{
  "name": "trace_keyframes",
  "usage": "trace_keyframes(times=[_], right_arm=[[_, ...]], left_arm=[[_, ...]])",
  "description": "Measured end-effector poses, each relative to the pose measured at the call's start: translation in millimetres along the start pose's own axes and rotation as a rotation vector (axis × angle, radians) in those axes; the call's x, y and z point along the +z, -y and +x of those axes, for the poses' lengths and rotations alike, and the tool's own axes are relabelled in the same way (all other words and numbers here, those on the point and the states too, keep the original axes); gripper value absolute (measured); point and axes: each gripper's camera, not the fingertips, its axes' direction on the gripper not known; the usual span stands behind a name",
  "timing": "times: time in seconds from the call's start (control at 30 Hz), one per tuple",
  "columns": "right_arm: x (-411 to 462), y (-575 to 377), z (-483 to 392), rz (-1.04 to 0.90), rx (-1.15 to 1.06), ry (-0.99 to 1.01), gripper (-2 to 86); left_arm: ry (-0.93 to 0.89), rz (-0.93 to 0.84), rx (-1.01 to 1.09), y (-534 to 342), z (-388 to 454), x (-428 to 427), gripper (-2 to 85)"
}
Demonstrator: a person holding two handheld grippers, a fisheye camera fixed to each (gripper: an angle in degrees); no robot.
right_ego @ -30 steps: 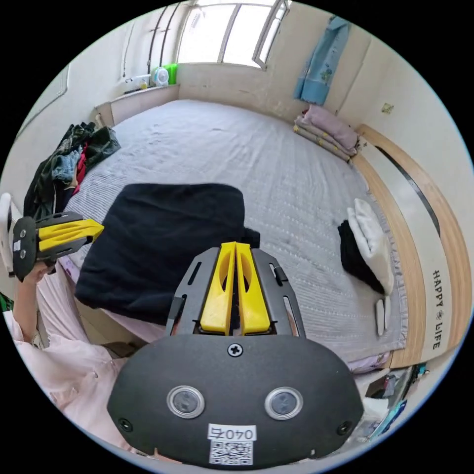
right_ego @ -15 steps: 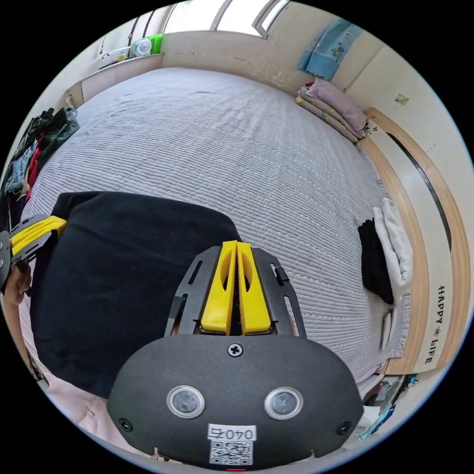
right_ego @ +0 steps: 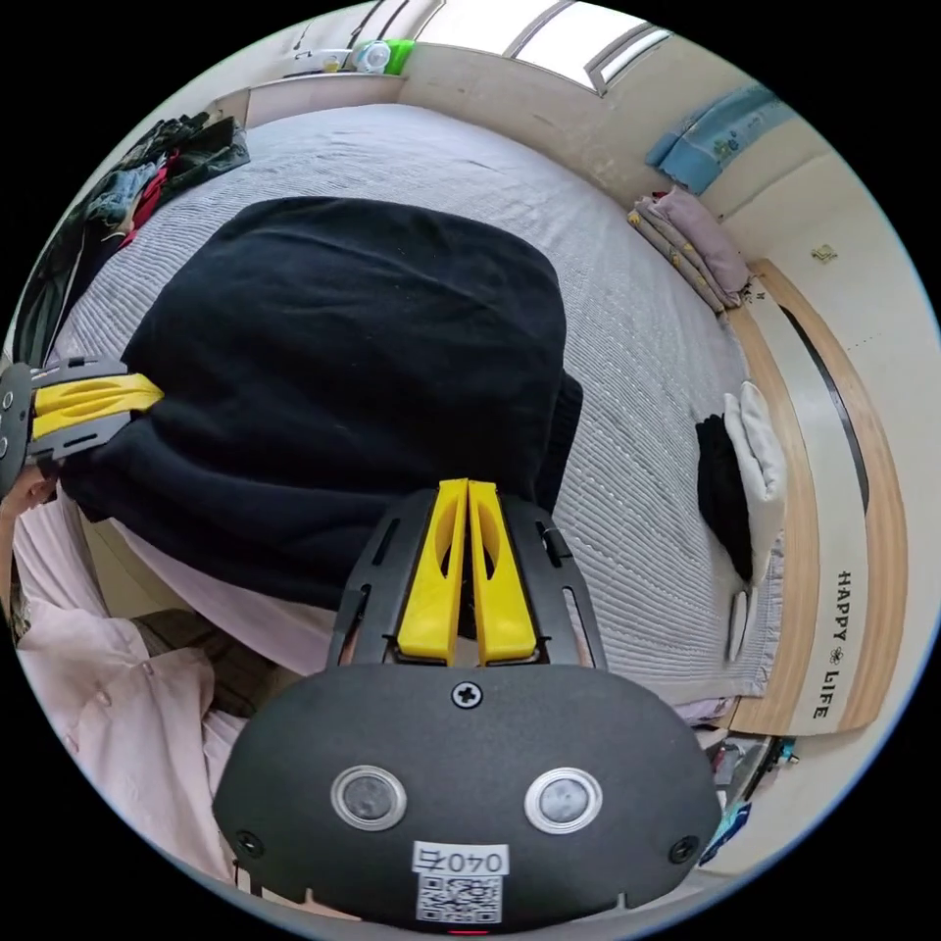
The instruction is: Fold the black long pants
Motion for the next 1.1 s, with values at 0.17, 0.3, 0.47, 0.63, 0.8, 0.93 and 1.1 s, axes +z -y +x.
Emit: trace_keyframes(times=[0.17, 0.3, 0.47, 0.63, 0.8, 0.93, 1.1], right_arm=[[-8.5, -9.4, 31.1, 0.029, 0.019, 0.097, -0.6], [-22.2, -55.8, 119.9, 0.265, 0.243, 0.347, 4.3], [48.9, -61.0, 183.4, 0.199, 0.336, 0.661, 18.6], [125.7, -55.2, 203.0, 0.084, 0.374, 0.772, 23.4], [178.7, -55.3, 217.7, 0.038, 0.408, 0.868, 24.2], [215.6, -57.4, 223.8, 0.01, 0.426, 0.929, 24.6], [234.8, -65.6, 235.9, 0.005, 0.415, 0.952, 23.9]], left_arm=[[-0.102, 0.046, -0.091, -5.1, -61.6, -32.2, -0.8], [-0.01, 0.176, -0.354, -37.7, -130.6, -67.3, -0.5], [-0.391, 0.183, -0.572, -51.5, -211.9, -47.5, 5.3], [-0.521, 0.173, -0.636, -49.2, -243.8, -29.9, 11.4], [-0.511, 0.158, -0.661, -40.6, -261.4, -25.3, 12.9], [-0.524, 0.075, -0.646, -24.1, -266.8, -5.9, 13.3], [-0.608, 0.036, -0.617, -8.8, -255.2, 5.3, 12.8]])
